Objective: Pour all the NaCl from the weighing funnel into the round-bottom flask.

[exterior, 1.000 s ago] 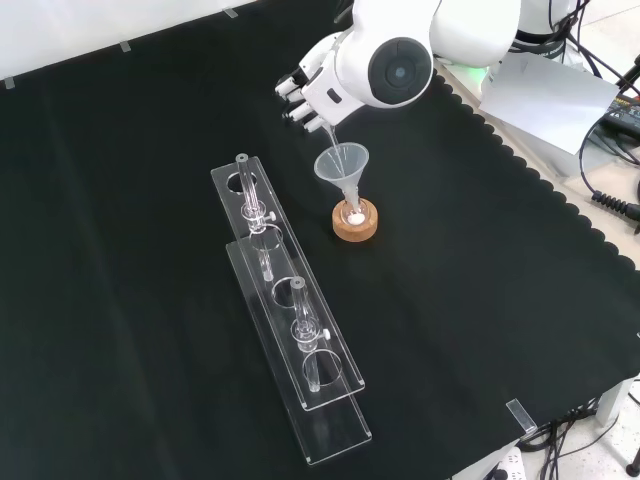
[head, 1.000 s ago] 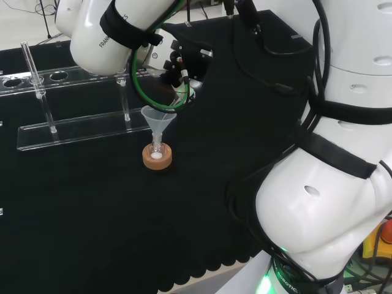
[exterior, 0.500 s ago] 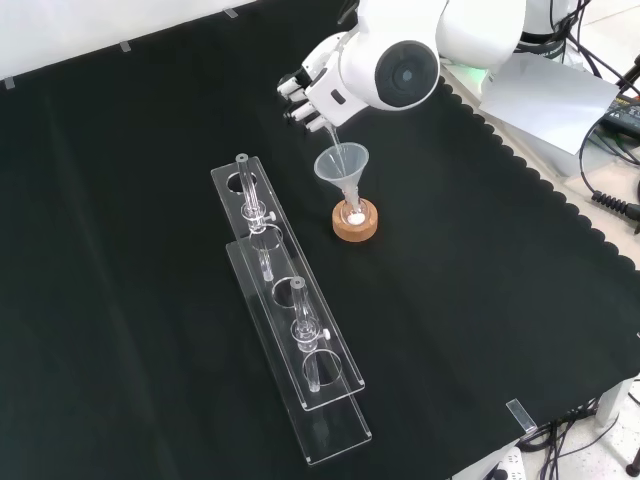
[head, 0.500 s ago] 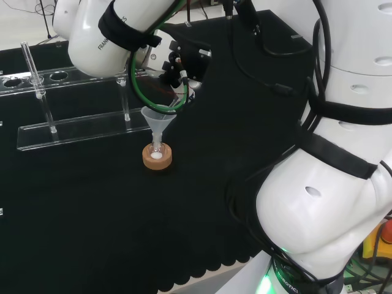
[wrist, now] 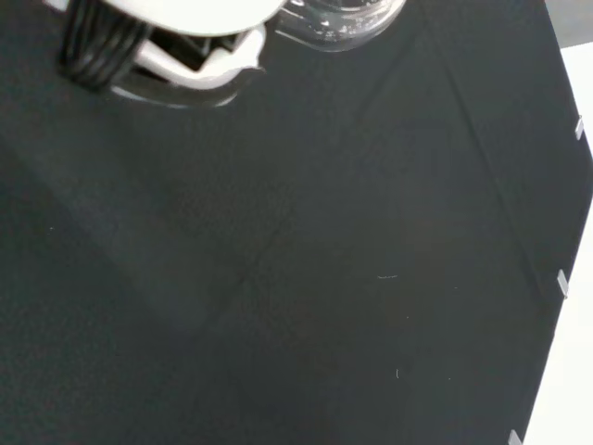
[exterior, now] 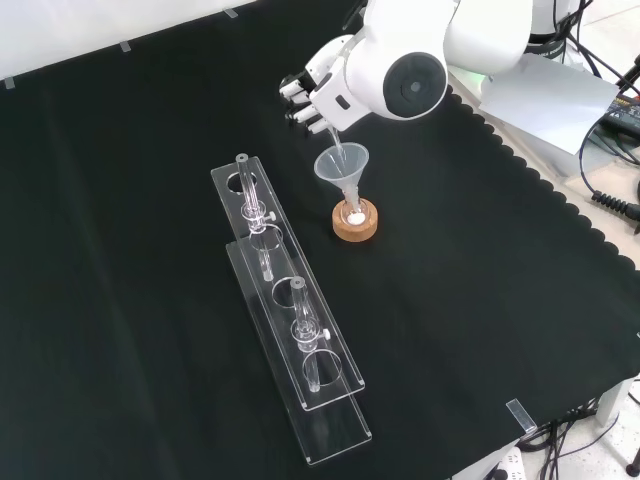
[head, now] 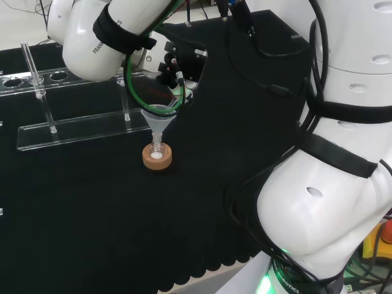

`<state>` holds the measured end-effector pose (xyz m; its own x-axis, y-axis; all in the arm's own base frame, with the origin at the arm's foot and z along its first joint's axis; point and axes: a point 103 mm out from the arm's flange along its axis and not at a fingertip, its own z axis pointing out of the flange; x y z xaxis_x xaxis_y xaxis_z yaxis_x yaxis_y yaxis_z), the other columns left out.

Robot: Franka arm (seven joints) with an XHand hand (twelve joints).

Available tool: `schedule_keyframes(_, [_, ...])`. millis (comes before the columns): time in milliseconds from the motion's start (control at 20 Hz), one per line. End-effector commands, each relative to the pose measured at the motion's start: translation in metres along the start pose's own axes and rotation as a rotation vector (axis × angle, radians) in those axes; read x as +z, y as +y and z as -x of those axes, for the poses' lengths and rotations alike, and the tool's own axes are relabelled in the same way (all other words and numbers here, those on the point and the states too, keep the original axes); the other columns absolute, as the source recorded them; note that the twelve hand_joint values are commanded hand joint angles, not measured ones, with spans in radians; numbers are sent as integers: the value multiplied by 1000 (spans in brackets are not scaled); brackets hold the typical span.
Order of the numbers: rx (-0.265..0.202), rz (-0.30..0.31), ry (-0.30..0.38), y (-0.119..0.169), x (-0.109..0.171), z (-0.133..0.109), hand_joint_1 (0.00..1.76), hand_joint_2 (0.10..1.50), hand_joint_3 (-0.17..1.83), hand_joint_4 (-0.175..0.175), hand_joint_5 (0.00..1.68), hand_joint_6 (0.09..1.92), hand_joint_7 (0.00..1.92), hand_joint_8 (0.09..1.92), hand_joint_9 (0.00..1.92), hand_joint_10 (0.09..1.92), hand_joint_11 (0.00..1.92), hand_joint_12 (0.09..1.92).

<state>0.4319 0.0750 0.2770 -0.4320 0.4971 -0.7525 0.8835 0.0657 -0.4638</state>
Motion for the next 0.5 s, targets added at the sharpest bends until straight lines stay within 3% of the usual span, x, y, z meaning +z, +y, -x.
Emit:
schedule_keyframes(50, [0,-2,-18,0,-4,0,1101,622,827,175,1160,952,817,572,1151,203,946,972])
schedule_keyframes(500, [1,-5,-46,-1,-5,-3,1101,622,827,175,1160,952,816,572,1152,201,945,972])
